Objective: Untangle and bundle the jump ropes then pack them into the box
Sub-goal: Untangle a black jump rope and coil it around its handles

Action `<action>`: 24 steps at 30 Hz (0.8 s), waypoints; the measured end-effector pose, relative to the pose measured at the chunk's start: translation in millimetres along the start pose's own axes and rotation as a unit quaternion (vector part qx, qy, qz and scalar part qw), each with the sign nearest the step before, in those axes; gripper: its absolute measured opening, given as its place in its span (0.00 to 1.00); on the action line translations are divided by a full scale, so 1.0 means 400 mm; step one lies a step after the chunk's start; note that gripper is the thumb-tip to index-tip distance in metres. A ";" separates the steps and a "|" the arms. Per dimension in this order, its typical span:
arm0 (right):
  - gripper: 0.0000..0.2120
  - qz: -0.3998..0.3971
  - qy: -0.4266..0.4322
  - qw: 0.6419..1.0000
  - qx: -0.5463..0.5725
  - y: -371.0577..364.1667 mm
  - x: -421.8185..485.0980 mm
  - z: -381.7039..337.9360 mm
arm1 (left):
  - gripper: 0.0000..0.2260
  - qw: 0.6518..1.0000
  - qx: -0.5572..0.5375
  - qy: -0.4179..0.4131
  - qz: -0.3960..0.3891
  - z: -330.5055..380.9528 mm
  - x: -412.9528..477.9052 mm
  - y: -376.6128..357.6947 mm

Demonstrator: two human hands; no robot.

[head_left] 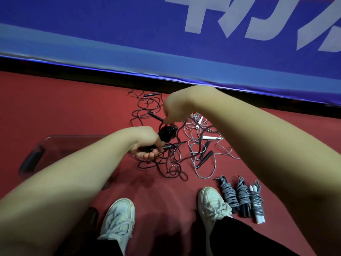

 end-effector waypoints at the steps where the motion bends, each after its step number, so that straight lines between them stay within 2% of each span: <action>1: 0.16 -0.004 -0.001 1.000 -0.016 -0.005 0.000 -0.011 | 0.07 1.000 -0.008 0.000 0.016 -0.002 0.003 0.011; 4: 0.14 0.004 0.016 1.000 -0.021 -0.029 -0.013 -0.034 | 0.06 0.994 -0.077 -0.021 0.079 -0.008 0.005 0.055; 8: 0.16 -0.013 0.056 0.994 0.094 -0.079 -0.042 -0.016 | 0.09 0.973 -0.201 -0.054 0.104 -0.030 -0.003 0.108; 11: 0.15 0.006 0.084 0.987 0.137 -0.118 -0.064 0.018 | 0.09 0.950 -0.296 -0.077 0.061 -0.042 -0.017 0.121; 15: 0.12 0.039 0.098 0.959 0.264 -0.190 -0.045 0.095 | 0.08 0.903 -0.414 -0.114 -0.005 -0.055 -0.053 0.136; 20: 0.08 0.089 0.080 0.915 0.386 -0.281 0.002 0.148 | 0.12 0.895 -0.382 -0.215 -0.083 -0.012 -0.113 0.108; 24: 0.09 0.123 0.077 0.901 0.409 -0.287 0.022 0.143 | 0.28 0.866 -0.378 -0.279 -0.173 0.036 -0.132 0.088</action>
Point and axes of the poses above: each hand's wrist, its own x-axis towards the middle knuckle, its own y-axis out of the back of the hand, z = x × y, the point moved 4 cm from there along x, towards the middle knuckle, and after that the axes turned 7 degrees about x, right-handed, at the moved point
